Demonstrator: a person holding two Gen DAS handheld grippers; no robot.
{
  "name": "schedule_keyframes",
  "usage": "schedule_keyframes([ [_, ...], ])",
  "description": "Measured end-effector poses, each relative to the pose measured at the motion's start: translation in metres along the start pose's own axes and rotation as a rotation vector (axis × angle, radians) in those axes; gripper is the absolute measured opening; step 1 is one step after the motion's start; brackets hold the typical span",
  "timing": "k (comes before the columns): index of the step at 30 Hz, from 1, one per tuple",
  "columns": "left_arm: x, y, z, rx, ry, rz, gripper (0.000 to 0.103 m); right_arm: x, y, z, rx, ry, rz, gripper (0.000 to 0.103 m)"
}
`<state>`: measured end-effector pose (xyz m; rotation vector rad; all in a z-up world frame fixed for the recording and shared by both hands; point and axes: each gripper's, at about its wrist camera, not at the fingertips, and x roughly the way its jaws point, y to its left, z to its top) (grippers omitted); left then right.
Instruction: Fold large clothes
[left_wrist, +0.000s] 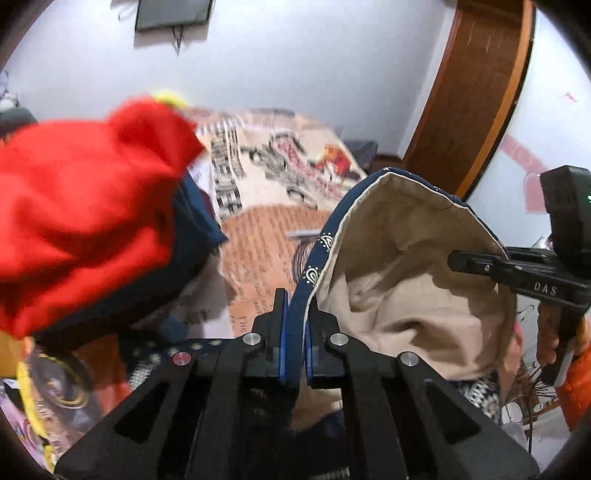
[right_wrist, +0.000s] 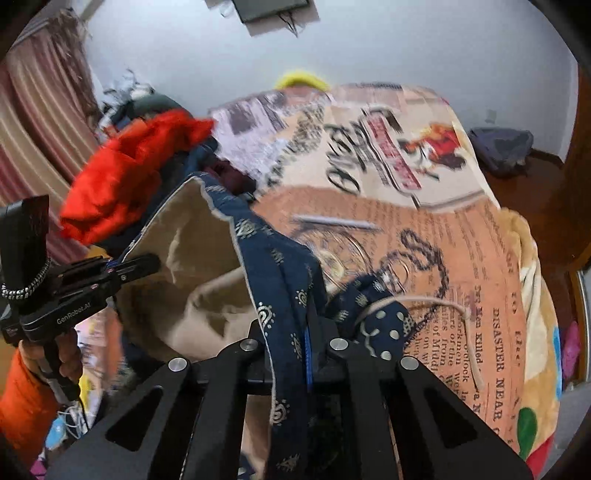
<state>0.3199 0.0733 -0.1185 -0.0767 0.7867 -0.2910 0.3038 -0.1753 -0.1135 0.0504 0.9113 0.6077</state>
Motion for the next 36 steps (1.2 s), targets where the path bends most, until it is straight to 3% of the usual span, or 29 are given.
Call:
schedule_keyframes([
  [4,-0.045,0.0,-0.016,0.021,-0.045,0.019,0.006,-0.031,0.033,-0.004,-0.09,-0.037,0.038,0.007],
  [9,-0.074,0.004,-0.054,0.028,-0.03,0.045,0.006,-0.045,0.069,-0.027,-0.203,-0.018,0.069,0.007],
  [18,-0.057,0.038,-0.14,-0.069,0.156,0.12,0.007,-0.025,0.094,-0.081,-0.294,0.168,0.112,0.008],
  [24,-0.05,0.057,-0.174,-0.137,0.238,0.18,0.009,-0.037,0.099,-0.096,-0.314,0.2,0.109,0.025],
  [30,-0.086,0.056,-0.164,-0.114,0.175,0.213,0.009,-0.068,0.085,-0.084,-0.263,0.081,0.101,0.038],
  [32,-0.103,0.052,-0.154,-0.102,0.126,0.229,0.015,-0.071,0.076,-0.077,-0.231,0.05,0.077,0.043],
  [34,-0.112,0.051,-0.139,-0.091,0.075,0.246,0.037,-0.067,0.069,-0.072,-0.196,0.035,0.038,0.044],
  [36,-0.113,0.052,-0.128,-0.076,0.035,0.266,0.049,-0.06,0.056,-0.066,-0.149,0.028,-0.015,0.044],
])
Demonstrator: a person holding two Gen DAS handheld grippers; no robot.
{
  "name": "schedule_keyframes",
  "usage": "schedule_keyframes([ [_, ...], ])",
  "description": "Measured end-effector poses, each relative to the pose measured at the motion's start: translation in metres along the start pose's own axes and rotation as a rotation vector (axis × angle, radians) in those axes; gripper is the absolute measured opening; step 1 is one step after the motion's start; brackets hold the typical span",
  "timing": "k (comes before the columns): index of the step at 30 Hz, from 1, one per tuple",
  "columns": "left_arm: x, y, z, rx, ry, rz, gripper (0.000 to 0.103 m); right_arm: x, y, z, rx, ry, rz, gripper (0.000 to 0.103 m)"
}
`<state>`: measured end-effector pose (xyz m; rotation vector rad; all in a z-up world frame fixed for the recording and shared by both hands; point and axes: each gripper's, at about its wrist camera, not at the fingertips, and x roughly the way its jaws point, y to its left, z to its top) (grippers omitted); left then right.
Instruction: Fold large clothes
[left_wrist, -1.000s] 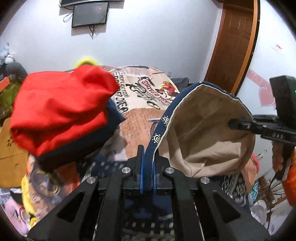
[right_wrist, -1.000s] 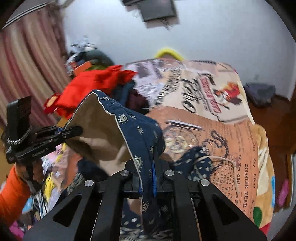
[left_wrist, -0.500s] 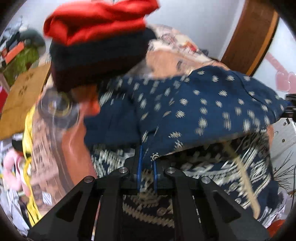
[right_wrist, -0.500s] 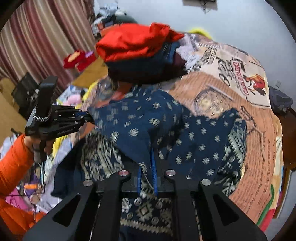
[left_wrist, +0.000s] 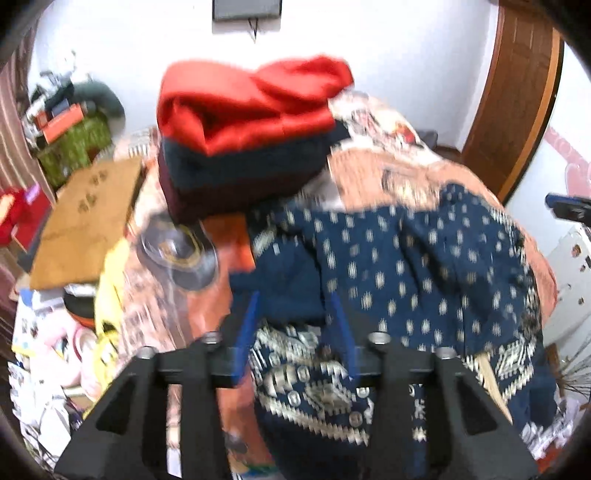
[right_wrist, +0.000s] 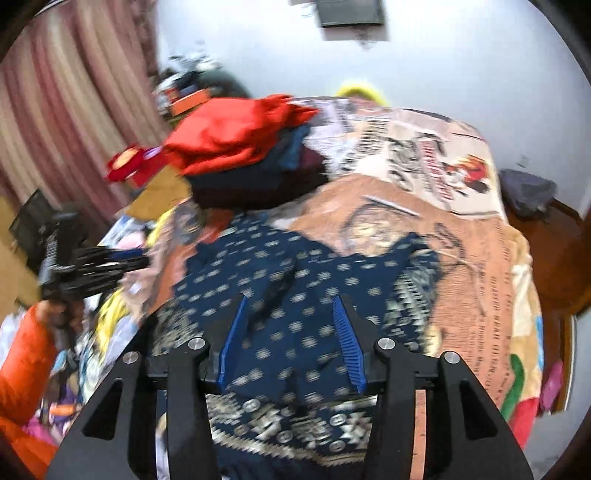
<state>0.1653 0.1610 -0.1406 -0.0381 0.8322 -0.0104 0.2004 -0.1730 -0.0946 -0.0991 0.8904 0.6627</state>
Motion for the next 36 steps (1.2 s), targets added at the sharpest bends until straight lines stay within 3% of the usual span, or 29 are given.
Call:
schedule_keyframes([
  [3,0.009,0.004,0.015,-0.018,-0.02,0.022,0.067,0.01,-0.024,0.003,0.084,0.004,-0.044,0.044],
  [6,0.036,0.018,0.025,-0.094,0.009,-0.004,0.074,0.019,-0.05,0.001,0.164,0.02,-0.085,0.044],
  [10,0.087,0.053,0.021,-0.267,0.09,-0.124,0.073,0.032,-0.083,-0.008,0.255,0.064,-0.109,0.044],
  [15,0.143,0.08,0.007,-0.389,0.189,-0.214,0.073,0.048,-0.114,-0.024,0.35,0.123,-0.08,0.044],
  [18,0.166,0.084,0.004,-0.393,0.23,-0.205,0.073,0.058,-0.122,-0.029,0.38,0.148,-0.048,0.044],
  [22,0.194,0.074,0.004,-0.326,0.272,-0.198,0.073,0.073,-0.125,-0.029,0.408,0.163,0.016,0.044],
  [29,0.22,0.054,0.012,-0.262,0.255,-0.26,0.078,0.099,-0.12,-0.017,0.434,0.147,0.116,0.053],
  [32,0.224,0.05,0.013,-0.295,0.25,-0.275,0.077,0.109,-0.122,-0.019,0.465,0.12,0.149,0.053],
  [35,0.222,0.05,0.011,-0.336,0.251,-0.312,0.057,0.111,-0.123,-0.02,0.501,0.107,0.152,0.048],
  [36,0.219,0.049,0.01,-0.352,0.255,-0.317,0.048,0.112,-0.123,-0.02,0.51,0.115,0.151,0.035],
])
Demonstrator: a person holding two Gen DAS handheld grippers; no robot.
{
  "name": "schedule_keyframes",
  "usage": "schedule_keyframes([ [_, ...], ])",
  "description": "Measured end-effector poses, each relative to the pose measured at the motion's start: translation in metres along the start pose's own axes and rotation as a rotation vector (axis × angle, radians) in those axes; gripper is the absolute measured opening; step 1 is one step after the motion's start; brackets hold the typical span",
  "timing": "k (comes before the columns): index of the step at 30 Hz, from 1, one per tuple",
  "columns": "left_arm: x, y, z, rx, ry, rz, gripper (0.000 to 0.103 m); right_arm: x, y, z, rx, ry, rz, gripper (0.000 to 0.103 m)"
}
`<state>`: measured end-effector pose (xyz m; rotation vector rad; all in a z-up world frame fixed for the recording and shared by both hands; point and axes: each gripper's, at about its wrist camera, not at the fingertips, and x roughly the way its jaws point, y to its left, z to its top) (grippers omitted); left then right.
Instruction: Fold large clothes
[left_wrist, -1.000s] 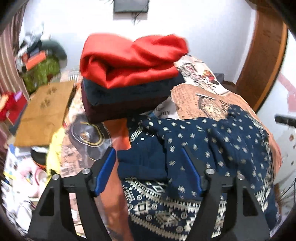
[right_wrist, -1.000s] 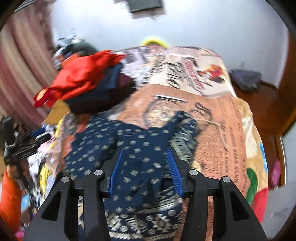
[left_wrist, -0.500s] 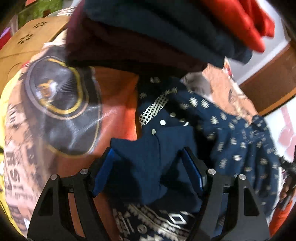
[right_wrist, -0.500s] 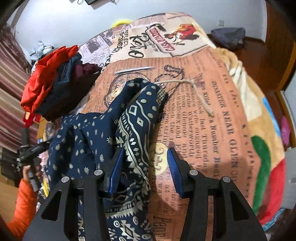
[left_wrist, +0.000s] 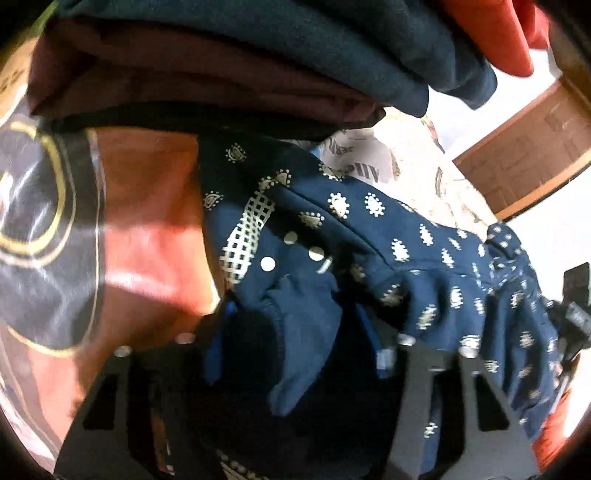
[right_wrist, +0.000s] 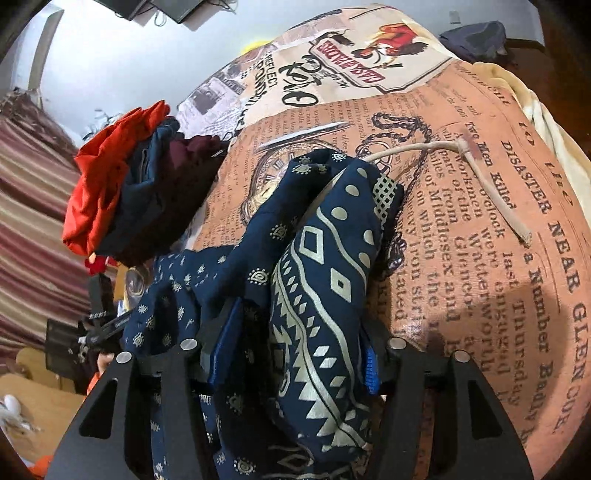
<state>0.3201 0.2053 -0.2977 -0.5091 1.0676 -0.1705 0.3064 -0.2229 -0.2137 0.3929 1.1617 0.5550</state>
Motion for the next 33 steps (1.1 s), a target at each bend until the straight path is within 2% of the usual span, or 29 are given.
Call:
schedule_keyframes([
  [1,-0.002,-0.001,-0.001,-0.006,0.001,0.002,0.038,0.003,0.0,0.001,0.012,0.015,0.011,0.019],
  [4,-0.014,-0.013,-0.006,0.017,-0.005,0.02,0.022,-0.001,0.0,0.0,0.034,0.008,0.032,0.017],
  [7,-0.039,-0.043,-0.006,0.106,-0.06,0.037,0.021,-0.018,0.009,0.001,0.023,-0.038,0.052,0.015],
  [14,-0.092,-0.138,0.007,0.271,-0.177,0.004,0.019,-0.082,0.037,0.022,-0.069,-0.195,0.034,0.013],
  [20,-0.115,-0.2,0.032,0.364,-0.301,0.029,0.019,-0.126,0.049,0.054,-0.144,-0.307,-0.031,0.013],
  [23,-0.104,-0.223,0.047,0.418,-0.332,0.092,0.019,-0.133,0.049,0.069,-0.167,-0.339,-0.083,0.013],
  [25,-0.092,-0.23,0.055,0.431,-0.323,0.119,0.019,-0.13,0.043,0.078,-0.17,-0.339,-0.113,0.013],
  [30,-0.031,-0.25,0.069,0.45,-0.257,0.197,0.019,-0.098,0.01,0.094,-0.139,-0.288,-0.192,0.013],
  [33,0.001,-0.246,0.074,0.471,-0.204,0.234,0.019,-0.079,-0.012,0.103,-0.095,-0.244,-0.213,0.013],
])
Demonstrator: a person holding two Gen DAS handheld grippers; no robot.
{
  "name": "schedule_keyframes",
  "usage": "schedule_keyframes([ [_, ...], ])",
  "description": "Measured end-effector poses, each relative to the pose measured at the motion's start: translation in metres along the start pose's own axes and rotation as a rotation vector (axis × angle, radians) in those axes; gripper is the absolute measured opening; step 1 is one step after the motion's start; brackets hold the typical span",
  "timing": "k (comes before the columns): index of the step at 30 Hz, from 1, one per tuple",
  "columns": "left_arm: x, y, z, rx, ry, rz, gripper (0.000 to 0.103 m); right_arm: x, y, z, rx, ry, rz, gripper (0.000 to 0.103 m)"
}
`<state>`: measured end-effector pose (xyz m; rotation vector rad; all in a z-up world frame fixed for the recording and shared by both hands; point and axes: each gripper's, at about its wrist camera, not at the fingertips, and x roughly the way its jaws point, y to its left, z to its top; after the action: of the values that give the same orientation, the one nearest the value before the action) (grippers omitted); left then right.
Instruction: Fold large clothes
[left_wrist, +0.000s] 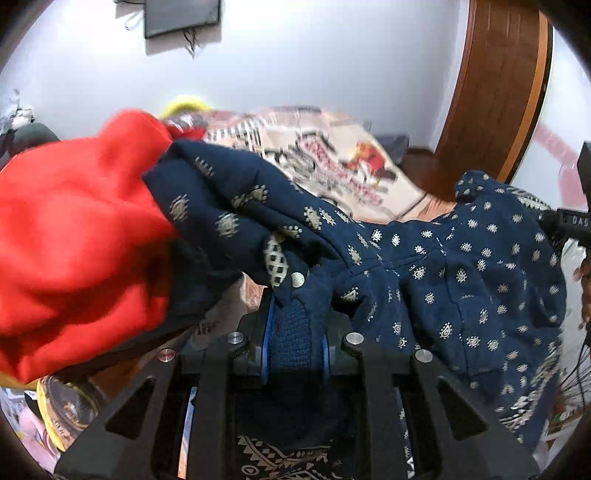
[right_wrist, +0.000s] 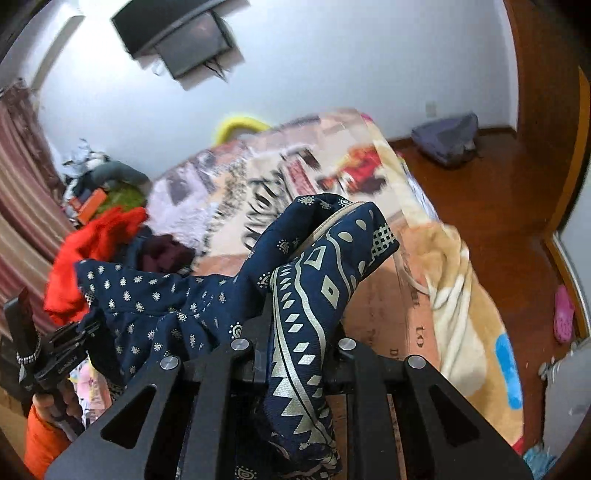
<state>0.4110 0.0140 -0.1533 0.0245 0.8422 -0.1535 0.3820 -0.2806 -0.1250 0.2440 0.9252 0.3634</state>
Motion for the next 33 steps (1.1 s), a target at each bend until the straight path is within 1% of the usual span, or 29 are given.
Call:
schedule_keyframes([
  [3,0.036,-0.005,-0.001,0.029,0.046,0.033,0.02,0.029,-0.017,-0.004,0.012,0.053,-0.05,0.013],
  [5,0.054,0.001,-0.003,0.028,0.076,0.076,0.02,0.043,-0.027,-0.009,0.019,0.085,-0.075,0.013],
  [6,0.061,0.01,-0.005,0.019,0.089,0.087,0.021,0.046,-0.029,-0.01,0.013,0.093,-0.087,0.014],
  [7,0.071,0.017,-0.005,-0.005,0.109,0.087,0.023,0.048,-0.031,-0.012,-0.001,0.1,-0.096,0.014],
  [9,0.075,0.033,-0.01,-0.055,0.132,0.067,0.025,0.049,-0.034,-0.015,-0.022,0.12,-0.097,0.016],
  [11,0.072,0.046,-0.016,-0.099,0.148,0.051,0.03,0.047,-0.036,-0.015,-0.03,0.131,-0.091,0.018],
  [12,0.072,0.051,-0.018,-0.114,0.156,0.057,0.035,0.045,-0.038,-0.016,-0.035,0.135,-0.099,0.019],
  [15,0.063,0.053,-0.028,-0.092,0.161,0.099,0.044,0.035,-0.036,-0.019,-0.061,0.141,-0.146,0.024],
  [18,0.05,0.052,-0.038,-0.066,0.169,0.114,0.045,0.022,-0.035,-0.023,-0.076,0.15,-0.167,0.025],
  [22,0.021,0.049,-0.051,-0.051,0.162,0.104,0.045,-0.008,-0.031,-0.032,-0.086,0.116,-0.166,0.025],
  [24,0.006,0.047,-0.057,-0.043,0.153,0.102,0.045,-0.026,-0.027,-0.038,-0.094,0.101,-0.152,0.026],
  [26,-0.012,0.046,-0.063,-0.038,0.14,0.1,0.046,-0.041,-0.021,-0.045,-0.112,0.085,-0.142,0.03],
  [28,-0.026,0.046,-0.067,-0.04,0.122,0.102,0.048,-0.058,-0.013,-0.055,-0.151,0.072,-0.135,0.042],
  [30,-0.041,0.047,-0.073,-0.044,0.104,0.093,0.049,-0.073,-0.002,-0.067,-0.206,0.058,-0.134,0.046],
  [33,-0.058,0.05,-0.082,-0.035,0.093,0.098,0.051,-0.088,0.012,-0.086,-0.259,0.058,-0.134,0.049],
])
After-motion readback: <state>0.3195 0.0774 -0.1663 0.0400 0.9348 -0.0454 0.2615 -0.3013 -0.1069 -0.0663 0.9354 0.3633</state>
